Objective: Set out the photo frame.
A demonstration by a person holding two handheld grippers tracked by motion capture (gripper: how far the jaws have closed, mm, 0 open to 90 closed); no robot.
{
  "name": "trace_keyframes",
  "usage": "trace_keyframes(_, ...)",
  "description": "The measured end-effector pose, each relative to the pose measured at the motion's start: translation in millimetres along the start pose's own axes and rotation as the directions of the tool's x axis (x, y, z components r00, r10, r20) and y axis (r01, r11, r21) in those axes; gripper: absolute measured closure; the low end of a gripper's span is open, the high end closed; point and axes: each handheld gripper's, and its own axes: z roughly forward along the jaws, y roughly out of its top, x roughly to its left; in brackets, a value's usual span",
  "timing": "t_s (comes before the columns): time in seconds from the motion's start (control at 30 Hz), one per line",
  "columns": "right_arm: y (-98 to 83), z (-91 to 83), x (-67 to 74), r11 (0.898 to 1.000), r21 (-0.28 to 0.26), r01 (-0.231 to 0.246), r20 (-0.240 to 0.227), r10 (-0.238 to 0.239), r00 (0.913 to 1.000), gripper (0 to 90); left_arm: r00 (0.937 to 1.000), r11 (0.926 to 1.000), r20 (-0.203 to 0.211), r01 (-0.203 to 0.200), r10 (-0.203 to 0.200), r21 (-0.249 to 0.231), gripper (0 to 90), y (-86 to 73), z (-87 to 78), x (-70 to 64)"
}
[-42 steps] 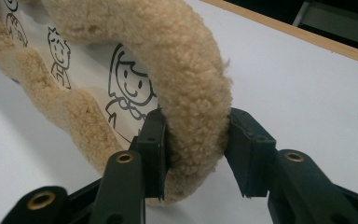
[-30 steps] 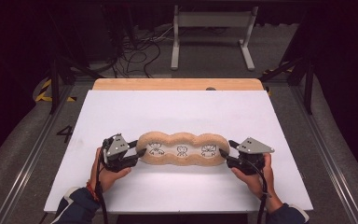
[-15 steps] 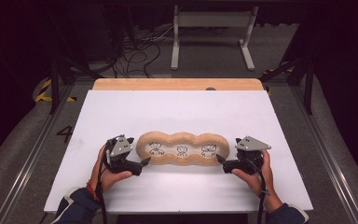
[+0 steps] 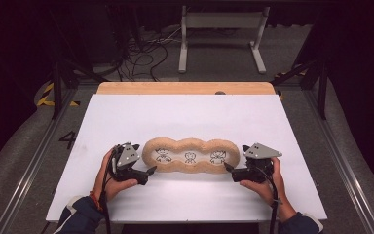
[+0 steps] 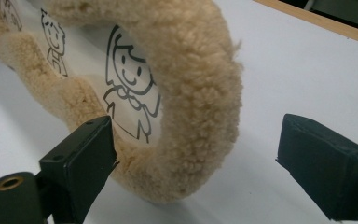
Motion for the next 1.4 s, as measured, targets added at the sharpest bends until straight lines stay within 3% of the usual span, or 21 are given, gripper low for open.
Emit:
trace_keyframes(0.5, -3.0, -5.1, 0.8, 0.997, 0.046, 0.060, 0.032, -0.061, 0.9976, 13.1, 0.9990, 0.9991, -0.018, -0.041, 0.041, -0.010, 6.5, 1.1, -5.2, -2.4)
trace_keyframes(0.8, -3.4, -12.9, -1.5, 0.996, 0.046, 0.082, 0.045, -0.084, 0.9955, 13.8, 0.9987, 0.9986, -0.010, -0.049, 0.049, -0.018, 7.4, 1.7, -6.3, -2.9)
trace_keyframes(1.17, -7.3, -23.5, -5.5, 0.995, 0.047, 0.093, 0.053, -0.096, 0.9940, 13.7, 0.9985, 0.9985, -0.004, -0.054, 0.054, -0.008, 7.7, 0.8, -6.9, -4.3)
trace_keyframes(1.4, -11.9, -28.5, -7.5, 0.994, 0.059, 0.091, 0.061, -0.094, 0.9937, 13.5, 0.9985, 0.9985, -0.007, -0.054, 0.054, 0.000, 7.6, -6.9, -15.5, -5.0)
